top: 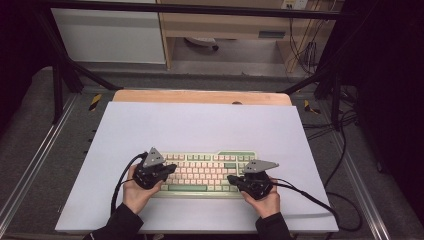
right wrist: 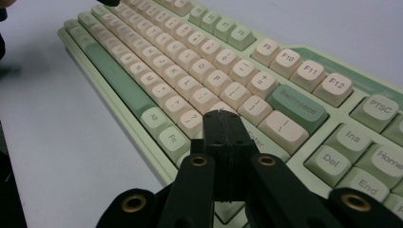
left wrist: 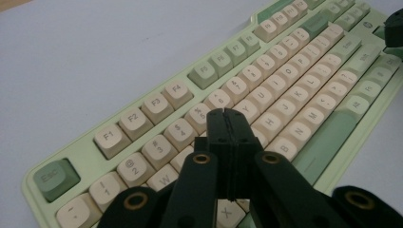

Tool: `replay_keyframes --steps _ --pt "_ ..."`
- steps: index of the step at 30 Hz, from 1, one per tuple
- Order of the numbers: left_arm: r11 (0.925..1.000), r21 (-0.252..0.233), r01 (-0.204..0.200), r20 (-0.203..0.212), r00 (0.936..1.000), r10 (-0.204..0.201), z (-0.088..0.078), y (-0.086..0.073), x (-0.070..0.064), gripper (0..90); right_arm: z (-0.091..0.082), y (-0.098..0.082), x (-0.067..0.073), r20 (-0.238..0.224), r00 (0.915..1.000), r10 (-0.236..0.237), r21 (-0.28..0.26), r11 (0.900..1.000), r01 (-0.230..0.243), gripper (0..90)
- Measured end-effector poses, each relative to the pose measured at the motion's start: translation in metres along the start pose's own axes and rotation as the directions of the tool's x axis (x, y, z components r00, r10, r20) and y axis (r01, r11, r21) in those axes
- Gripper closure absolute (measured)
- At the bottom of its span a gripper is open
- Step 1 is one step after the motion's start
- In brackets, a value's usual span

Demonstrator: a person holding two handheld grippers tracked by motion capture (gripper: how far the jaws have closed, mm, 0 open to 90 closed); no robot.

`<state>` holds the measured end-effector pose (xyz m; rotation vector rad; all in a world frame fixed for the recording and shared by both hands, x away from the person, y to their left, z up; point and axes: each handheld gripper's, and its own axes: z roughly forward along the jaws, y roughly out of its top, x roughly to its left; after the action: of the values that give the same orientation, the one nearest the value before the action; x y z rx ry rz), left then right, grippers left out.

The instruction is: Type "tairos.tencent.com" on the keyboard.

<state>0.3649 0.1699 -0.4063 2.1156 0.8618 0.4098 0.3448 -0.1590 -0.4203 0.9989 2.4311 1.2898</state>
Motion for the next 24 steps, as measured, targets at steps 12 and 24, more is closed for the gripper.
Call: replay_keyframes --steps 12,24 --pt "0.9992 0.041 -0.003 -0.007 1.0 0.003 0.025 0.006 -0.004 90.0 -0.001 -0.001 -0.001 0.001 1.0 0.001 0.001 1.0 -0.001 90.0" --pt "0.9986 0.051 -0.014 -0.007 0.9999 0.014 0.036 0.006 -0.007 90.0 -0.001 -0.001 0.0 -0.001 1.0 0.002 0.001 1.0 -0.002 90.0"
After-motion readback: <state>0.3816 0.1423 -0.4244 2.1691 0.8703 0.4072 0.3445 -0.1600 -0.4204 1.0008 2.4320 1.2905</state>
